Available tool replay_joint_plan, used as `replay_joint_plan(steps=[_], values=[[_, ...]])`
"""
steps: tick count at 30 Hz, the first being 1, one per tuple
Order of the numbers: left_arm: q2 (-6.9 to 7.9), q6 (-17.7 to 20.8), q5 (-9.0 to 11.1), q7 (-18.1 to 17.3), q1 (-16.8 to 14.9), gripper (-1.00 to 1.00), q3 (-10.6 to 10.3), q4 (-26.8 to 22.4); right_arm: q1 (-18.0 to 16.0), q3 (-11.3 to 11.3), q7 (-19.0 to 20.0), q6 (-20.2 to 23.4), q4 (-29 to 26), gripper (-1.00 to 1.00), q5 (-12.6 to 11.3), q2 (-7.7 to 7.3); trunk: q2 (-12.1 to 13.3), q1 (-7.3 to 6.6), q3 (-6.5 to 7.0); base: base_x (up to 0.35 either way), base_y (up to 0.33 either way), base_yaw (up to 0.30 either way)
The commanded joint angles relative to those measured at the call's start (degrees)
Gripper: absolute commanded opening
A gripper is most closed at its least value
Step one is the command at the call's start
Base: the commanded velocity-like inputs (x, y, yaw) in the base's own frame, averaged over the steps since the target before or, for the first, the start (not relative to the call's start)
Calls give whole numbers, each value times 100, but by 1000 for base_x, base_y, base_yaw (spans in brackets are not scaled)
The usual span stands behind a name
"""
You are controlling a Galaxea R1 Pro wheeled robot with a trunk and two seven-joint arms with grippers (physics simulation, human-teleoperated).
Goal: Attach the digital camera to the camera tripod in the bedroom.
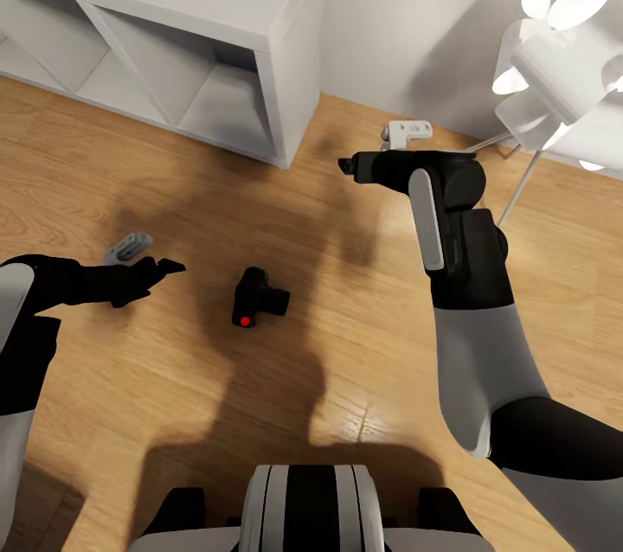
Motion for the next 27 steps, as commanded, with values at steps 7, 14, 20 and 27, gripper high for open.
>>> replay_joint_plan(steps=[7, 14, 20, 27], values=[[-5, 21, 53, 58, -4, 100, -4, -13, 26, -1, -21, 22, -3, 100, -25, 5, -1, -1, -3, 0, 0, 0], [-7, 21, 53, 58, -4, 100, -6, -15, 45, 0, -25, 26, 16, 100, -38, 4, -1, -1, -3, 0, 0, 0], [-8, 21, 53, 63, -4, 100, -13, -16, 51, 0, -24, 27, 32, 100, -27, 2, -1, -1, -3, 0, 0, 0], [-20, 21, 53, 66, -7, 100, -53, -16, 102, 0, -7, 34, 43, 100, -6, -3, -1, -1, -3, 0, 0, 0]])
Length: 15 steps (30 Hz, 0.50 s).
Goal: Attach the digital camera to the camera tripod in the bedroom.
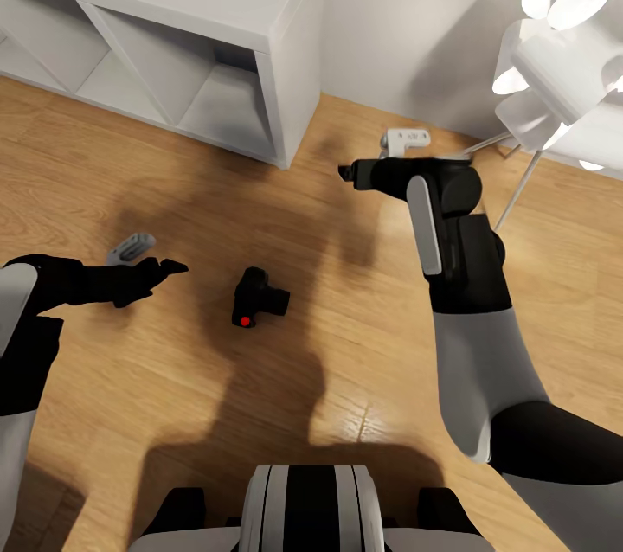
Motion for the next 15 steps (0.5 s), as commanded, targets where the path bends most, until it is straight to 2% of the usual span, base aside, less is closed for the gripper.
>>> replay_joint_plan(steps=[1, 15], values=[[-3, 22, 53, 59, -5, 100, -1, -4, 14, -3, -6, 26, -3, 100, -20, 1, -1, -1, -3, 0, 0, 0], [-13, 22, 53, 60, -9, 100, -18, -4, 102, -6, -4, 48, 39, 100, -19, -1, -1, -1, -3, 0, 0, 0]])
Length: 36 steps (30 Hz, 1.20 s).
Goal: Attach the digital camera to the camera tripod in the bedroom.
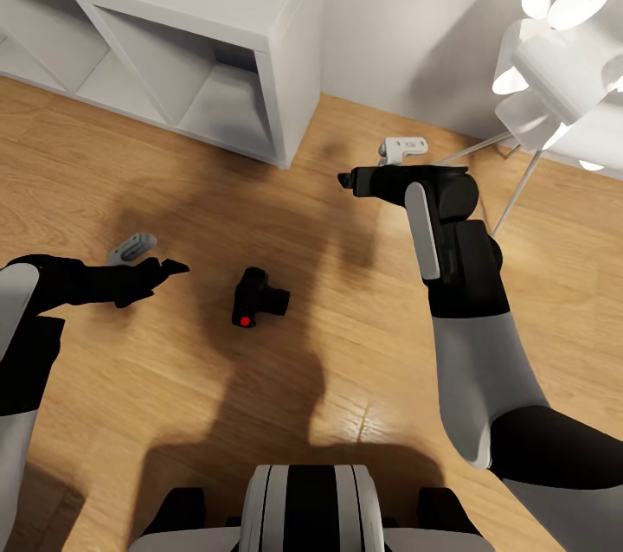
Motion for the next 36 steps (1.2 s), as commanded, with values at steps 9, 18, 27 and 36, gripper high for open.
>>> replay_joint_plan(steps=[9, 18, 27, 36], values=[[4, 21, 54, 59, -4, 100, -3, -4, -9, -7, -16, -1, 0, 100, -33, -6, -1, -1, -3, 0, 0, 0], [6, 21, 54, 59, -4, 100, -6, -4, -51, -13, -26, -12, -11, 100, -31, -2, -1, -1, -3, 0, 0, 0], [4, 21, 54, 59, -4, 100, -7, -4, -166, -22, -31, -21, -49, 100, -31, -2, -1, -1, -3, 0, 0, 0], [0, 21, 50, 59, -4, 100, -7, -4, -165, -8, -27, -23, -109, 100, -34, -5, -1, -1, -3, 0, 0, 0]])
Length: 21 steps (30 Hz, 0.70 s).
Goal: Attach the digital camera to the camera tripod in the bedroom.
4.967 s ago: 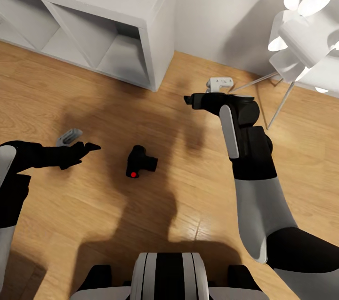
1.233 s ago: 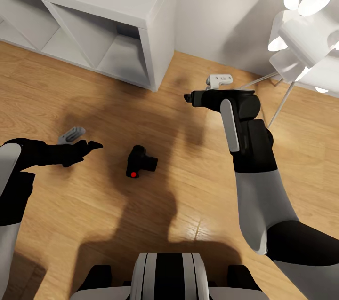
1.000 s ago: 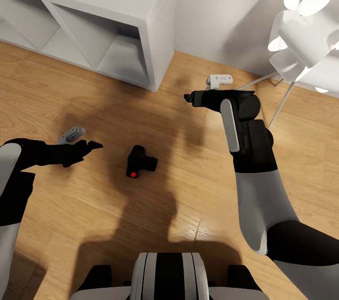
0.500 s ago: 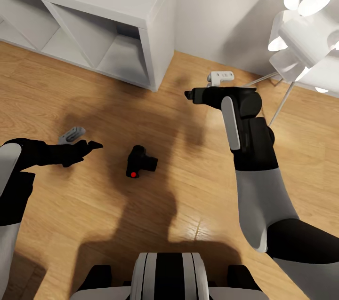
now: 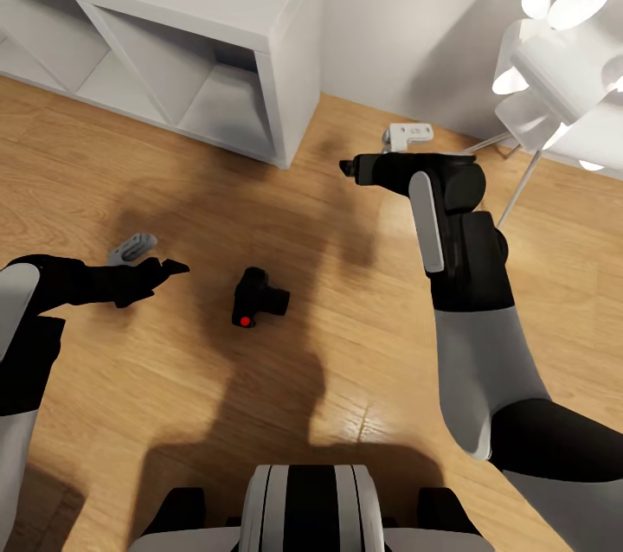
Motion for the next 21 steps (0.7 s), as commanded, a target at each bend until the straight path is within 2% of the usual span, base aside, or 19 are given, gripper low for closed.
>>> replay_joint_plan(steps=[1, 21], values=[[0, 21, 55, 59, -3, 100, 4, -4, 8, 1, -2, 24, 1, 100, -22, 1, -1, -1, -3, 0, 0, 0], [-9, 21, 51, 59, -3, 100, 4, -4, 403, 20, 5, 124, 445, 100, 5, 4, -1, -1, -3, 0, 0, 0]])
